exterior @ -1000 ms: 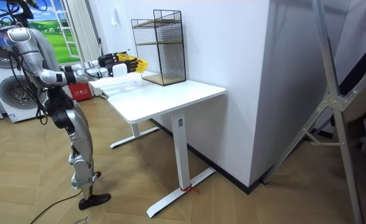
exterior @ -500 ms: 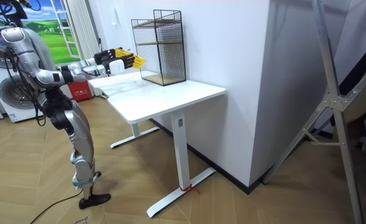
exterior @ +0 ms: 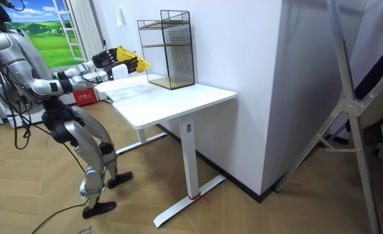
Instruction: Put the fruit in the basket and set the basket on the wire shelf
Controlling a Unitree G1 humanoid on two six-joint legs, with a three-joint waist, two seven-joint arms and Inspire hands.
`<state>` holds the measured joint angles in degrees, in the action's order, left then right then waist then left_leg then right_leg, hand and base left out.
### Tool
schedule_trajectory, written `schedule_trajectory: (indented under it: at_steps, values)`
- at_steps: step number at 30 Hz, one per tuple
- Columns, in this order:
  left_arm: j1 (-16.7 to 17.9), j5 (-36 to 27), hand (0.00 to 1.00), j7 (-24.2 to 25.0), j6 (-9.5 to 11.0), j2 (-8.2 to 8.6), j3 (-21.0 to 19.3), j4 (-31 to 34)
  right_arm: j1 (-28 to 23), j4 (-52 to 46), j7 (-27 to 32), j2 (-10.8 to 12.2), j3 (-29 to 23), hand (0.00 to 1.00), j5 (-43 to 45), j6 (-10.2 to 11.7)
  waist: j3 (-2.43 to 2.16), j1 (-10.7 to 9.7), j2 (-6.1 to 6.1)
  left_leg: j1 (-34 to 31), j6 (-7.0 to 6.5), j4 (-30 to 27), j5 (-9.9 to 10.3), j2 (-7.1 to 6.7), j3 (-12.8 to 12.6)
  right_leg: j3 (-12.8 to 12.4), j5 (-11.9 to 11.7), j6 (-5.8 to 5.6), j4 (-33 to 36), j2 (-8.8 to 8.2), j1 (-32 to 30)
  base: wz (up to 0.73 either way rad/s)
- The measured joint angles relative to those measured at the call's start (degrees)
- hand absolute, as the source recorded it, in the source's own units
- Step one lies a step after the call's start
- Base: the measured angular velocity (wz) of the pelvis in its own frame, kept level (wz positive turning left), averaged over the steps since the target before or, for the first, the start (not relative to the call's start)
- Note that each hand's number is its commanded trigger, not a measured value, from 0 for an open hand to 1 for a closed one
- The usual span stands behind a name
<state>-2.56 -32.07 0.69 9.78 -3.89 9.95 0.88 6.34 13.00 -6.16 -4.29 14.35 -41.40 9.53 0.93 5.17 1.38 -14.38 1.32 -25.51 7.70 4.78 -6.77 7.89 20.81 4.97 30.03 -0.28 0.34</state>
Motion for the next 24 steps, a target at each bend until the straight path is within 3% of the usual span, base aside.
schedule_trajectory:
  at_steps: [1,2,3,5,8,11,14,16,17,18,21,22,24]
  values:
    - [-0.1,0.0,0.0,0.0,0.0,-0.01,-0.2,0.1,0.0,-0.2,-0.2,0.2,0.0,0.0,-0.6,-0.4,-0.98,-0.3,0.3,0.2,-0.36,1.6,-2.6,-0.45,0.0,0.1,0.4,-0.67,0.0,-0.19,-0.1,-0.1]
    - [-0.2,0.1,0.0,0.0,0.1,0.0,-0.2,0.1,0.0,-0.3,-0.2,0.1,0.0,0.0,-1.1,-0.4,-1.23,-0.5,0.97,0.6,-0.61,2.2,-3.2,-0.66,-0.3,0.2,0.5,-0.98,-0.1,-0.38,-0.2,0.09]
    - [-0.3,0.2,0.0,0.0,0.1,0.01,-0.1,0.2,0.4,-0.5,-0.2,-0.2,0.0,0.0,-1.4,-0.3,-1.05,-0.8,1.68,1.1,-1.1,2.8,-3.9,-0.7,-1.1,0.2,0.3,-0.86,-0.7,-0.66,0.2,0.0]
    - [-0.2,0.3,0.0,0.0,0.0,-0.1,-0.1,0.2,0.5,-0.6,-0.3,-0.2,0.0,0.0,-1.4,0.0,-0.78,-0.9,1.58,1.4,-1.82,2.2,-5.4,-0.77,-1.1,0.1,0.3,-0.91,-2.2,-0.53,1.5,-0.05]
    - [-0.3,0.1,0.0,0.0,0.2,-0.49,-0.1,0.2,0.5,-1.2,-0.3,-0.7,0.2,0.0,-1.3,-0.1,-0.64,-1.8,1.67,1.3,-2.73,0.6,-3.2,-2.2,-1.4,0.4,1.5,-2.02,-3.4,-2.08,2.8,0.1]
    - [-0.4,0.1,0.0,0.0,0.5,-0.5,0.5,0.2,0.7,-1.6,-0.3,-0.8,0.2,0.0,-1.9,0.8,-0.39,-1.7,2.01,1.1,-3.73,-1.9,-0.3,-4.19,-2.5,0.1,4.2,-3.55,-1.2,-4.7,2.9,0.02]
    - [-0.4,-0.3,0.0,0.0,0.7,-0.61,0.6,0.2,0.7,-1.9,-0.3,-1.0,0.2,0.0,-1.7,0.9,-0.11,-1.9,2.27,1.1,-4.69,-5.8,4.3,-5.72,-3.1,0.6,6.6,-5.82,3.5,-7.27,3.5,0.06]
    - [-0.5,-1.3,0.0,0.0,0.7,-0.67,0.6,0.2,0.9,-2.2,0.0,-0.6,0.2,0.0,-1.5,1.1,0.25,-1.8,2.67,1.2,-5.72,-8.9,7.7,-6.75,-4.0,2.9,6.2,-7.22,15.3,-10.96,0.0,0.02]
    - [-0.5,-1.9,0.0,0.0,0.7,-0.72,0.6,0.2,1.0,-2.2,0.1,-0.6,0.2,0.0,-1.5,1.2,0.29,-1.9,2.85,1.5,-5.96,-9.6,8.4,-7.15,-4.2,3.0,5.4,-7.77,18.5,-11.98,-1.2,0.15]
    - [-0.5,-2.3,0.0,0.0,0.7,-0.72,0.9,0.1,1.0,-2.2,0.3,-0.6,0.2,0.0,-1.0,1.6,0.34,-1.9,2.93,2.2,-6.52,-10.5,9.8,-7.8,-4.2,2.9,3.0,-8.0,23.6,-13.41,-2.9,0.18]
    - [-0.7,-2.2,0.0,0.0,0.8,-0.34,1.0,0.2,1.0,-2.2,0.3,-0.7,0.1,0.0,-0.9,1.9,0.87,-2.1,1.58,5.3,-7.33,-9.0,11.4,-7.77,-3.2,3.3,-4.5,-8.33,27.4,-13.13,-3.9,0.1]
    - [-0.7,-2.0,0.0,0.0,1.2,-0.35,0.9,0.2,1.1,-2.2,0.2,-0.6,0.1,0.0,-0.9,1.9,0.81,-1.7,1.29,6.2,-7.47,-7.5,11.5,-7.67,-2.8,3.3,-3.5,-8.51,27.9,-12.62,-5.4,-0.05]
    - [-0.8,-2.0,0.0,0.0,1.8,-0.39,0.9,0.1,1.1,-2.1,0.1,-0.6,0.2,0.0,-0.9,1.9,1.08,-2.0,0.82,7.4,-7.49,-6.0,11.4,-7.28,-1.8,3.7,0.7,-7.48,24.8,-10.79,-8.0,0.12]
